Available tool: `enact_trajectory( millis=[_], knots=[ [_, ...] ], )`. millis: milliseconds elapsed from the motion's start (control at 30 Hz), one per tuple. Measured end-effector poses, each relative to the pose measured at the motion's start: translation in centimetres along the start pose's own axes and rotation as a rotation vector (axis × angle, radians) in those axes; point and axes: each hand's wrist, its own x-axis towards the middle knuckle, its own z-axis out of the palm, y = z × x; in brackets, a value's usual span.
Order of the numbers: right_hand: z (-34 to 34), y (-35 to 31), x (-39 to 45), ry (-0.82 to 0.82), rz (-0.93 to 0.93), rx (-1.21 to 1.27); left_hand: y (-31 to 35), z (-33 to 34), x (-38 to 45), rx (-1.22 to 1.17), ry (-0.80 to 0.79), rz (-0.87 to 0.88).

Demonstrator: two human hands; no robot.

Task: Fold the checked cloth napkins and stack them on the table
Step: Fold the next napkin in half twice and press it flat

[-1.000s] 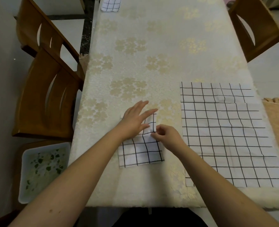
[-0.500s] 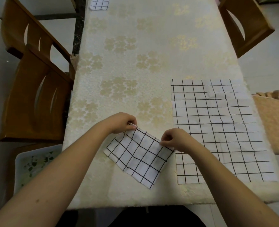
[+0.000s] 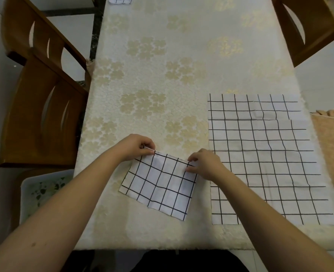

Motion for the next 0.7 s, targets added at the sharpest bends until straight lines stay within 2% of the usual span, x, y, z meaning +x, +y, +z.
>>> enact_trajectory(
  millis=[100,200,500,600,700],
  knots=[
    [0.0,-0.5,0.4,-0.019,0.011,-0.042,-0.4,-0.2,0.1,-0.02,0.028,-0.013],
    [-1.0,-0.1,0.5,-0.013,0.036,0.099,-0.8,-0.4,0.2,0.002,0.058,-0.028],
    [-3.2,2.8,2.3,0.223,0.112,0.305,-1.6,0.4,1.2,0.031,0.117,-0.105],
    [-1.9,2.2,2.5,0.384,0.151,0.235,-1.7,1.2,1.5,0.085,0.307,-0.076],
    [0.8,0.3,1.5,0.628,0.049,0.169,-0.6,3.1,0.8,0.166,0.558,-0.038]
  ],
)
